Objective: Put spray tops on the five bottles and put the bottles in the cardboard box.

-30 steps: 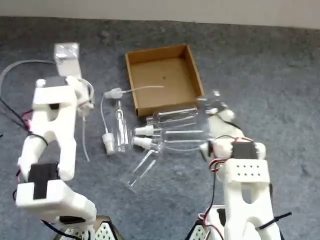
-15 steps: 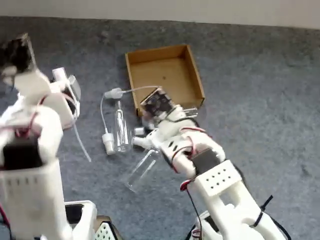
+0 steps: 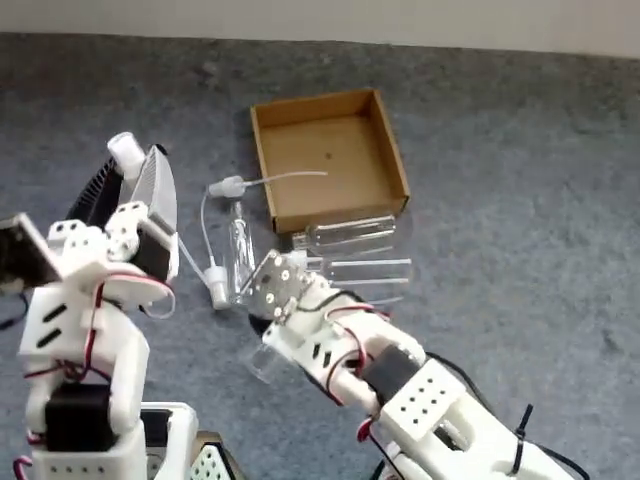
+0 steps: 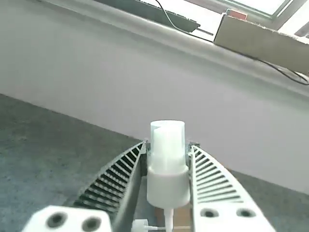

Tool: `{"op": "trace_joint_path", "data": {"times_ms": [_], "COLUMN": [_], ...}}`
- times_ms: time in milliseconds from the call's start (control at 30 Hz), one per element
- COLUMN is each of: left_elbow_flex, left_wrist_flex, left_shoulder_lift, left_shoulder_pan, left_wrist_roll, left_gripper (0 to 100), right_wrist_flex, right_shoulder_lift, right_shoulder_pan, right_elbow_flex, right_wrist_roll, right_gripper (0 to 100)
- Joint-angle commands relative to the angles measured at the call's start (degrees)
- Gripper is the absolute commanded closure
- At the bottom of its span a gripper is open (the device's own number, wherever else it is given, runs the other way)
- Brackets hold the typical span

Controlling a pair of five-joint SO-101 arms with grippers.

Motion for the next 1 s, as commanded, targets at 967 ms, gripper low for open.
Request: {"op": "trace_joint_path", "data": {"times_ms": [967], "left_elbow_flex": [14.55], "left_wrist_flex": [-9.76], "left_shoulder_lift": [-8.22], "left_shoulder_pan": [8.31], "left_wrist_roll": [1.05], "left_gripper": [99], "right_wrist_flex": [-1.19], "right_shoulder_lift": [-2.77], "right_shoulder_pan": [-2.59], "right_elbow_flex": [1.54], "right_wrist_roll": [-0.53], "right_gripper": [99.5]}}
